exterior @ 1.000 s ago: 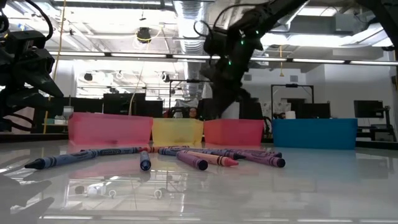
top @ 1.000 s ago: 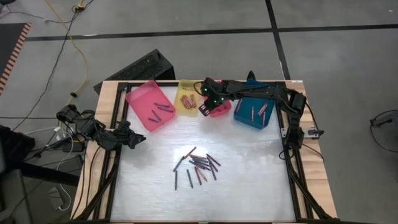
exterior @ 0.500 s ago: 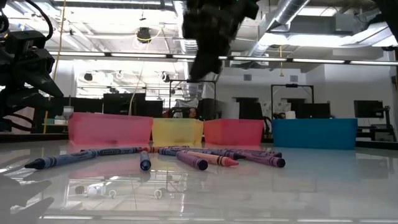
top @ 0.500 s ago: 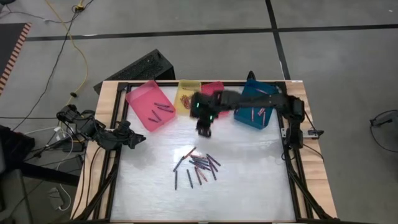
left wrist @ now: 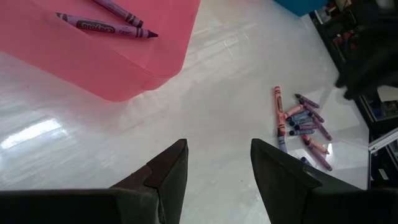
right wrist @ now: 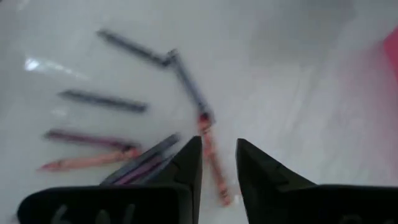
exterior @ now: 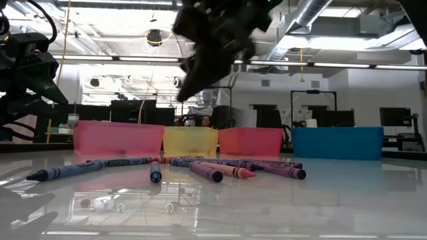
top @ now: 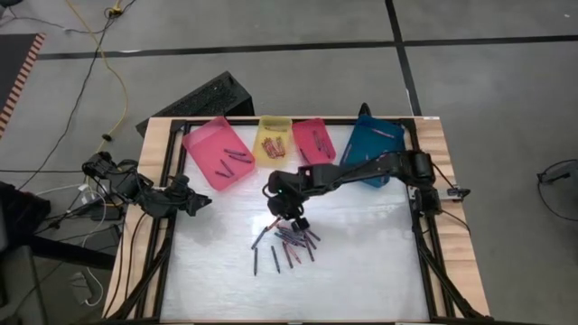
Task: Sort crayons
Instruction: Put the red crayon into the yellow bin
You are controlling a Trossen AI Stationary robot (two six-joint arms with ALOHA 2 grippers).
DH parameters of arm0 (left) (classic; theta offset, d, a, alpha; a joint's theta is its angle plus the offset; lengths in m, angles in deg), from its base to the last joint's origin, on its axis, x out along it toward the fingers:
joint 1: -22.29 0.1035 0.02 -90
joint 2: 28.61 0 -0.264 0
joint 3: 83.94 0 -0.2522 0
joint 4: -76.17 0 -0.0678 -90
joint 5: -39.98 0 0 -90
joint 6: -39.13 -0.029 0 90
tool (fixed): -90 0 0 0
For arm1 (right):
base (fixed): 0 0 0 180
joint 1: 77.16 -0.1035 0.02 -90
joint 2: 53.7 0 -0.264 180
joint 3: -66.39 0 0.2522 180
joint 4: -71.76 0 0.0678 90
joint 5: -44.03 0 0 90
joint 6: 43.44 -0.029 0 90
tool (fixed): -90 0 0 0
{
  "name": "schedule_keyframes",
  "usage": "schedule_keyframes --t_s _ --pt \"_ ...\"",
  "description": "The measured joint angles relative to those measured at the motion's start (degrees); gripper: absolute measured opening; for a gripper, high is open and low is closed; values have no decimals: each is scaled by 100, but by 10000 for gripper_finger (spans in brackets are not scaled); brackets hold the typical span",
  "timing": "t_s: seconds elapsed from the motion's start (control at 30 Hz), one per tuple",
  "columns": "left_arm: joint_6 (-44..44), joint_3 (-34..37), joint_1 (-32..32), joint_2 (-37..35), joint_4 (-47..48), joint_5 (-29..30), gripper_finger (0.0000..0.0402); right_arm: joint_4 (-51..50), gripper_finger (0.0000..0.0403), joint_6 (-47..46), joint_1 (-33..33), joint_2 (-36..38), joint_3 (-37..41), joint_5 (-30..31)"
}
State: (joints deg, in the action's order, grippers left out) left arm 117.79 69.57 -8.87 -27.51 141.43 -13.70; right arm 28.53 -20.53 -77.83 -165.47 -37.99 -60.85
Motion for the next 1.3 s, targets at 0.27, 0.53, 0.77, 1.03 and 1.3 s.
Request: schedule_keyframes --t_s 0.27,0.53,0.77,1.03,1.3 --pt "0 0 0 34 2 7 165 333 97 -36 110 -498 -1 -39" --pt "0 2 2 109 -96 -10 165 248 97 -37 64 -808 1 -16" --pt "2 4 2 117 -118 4 165 166 97 -103 84 -1101 -3 -3" --pt "2 4 2 111 -122 -9 165 176 97 -395 121 -1370 -22 239" --pt "2 4 0 111 -125 -11 165 218 97 -660 97 -1385 -9 1018"
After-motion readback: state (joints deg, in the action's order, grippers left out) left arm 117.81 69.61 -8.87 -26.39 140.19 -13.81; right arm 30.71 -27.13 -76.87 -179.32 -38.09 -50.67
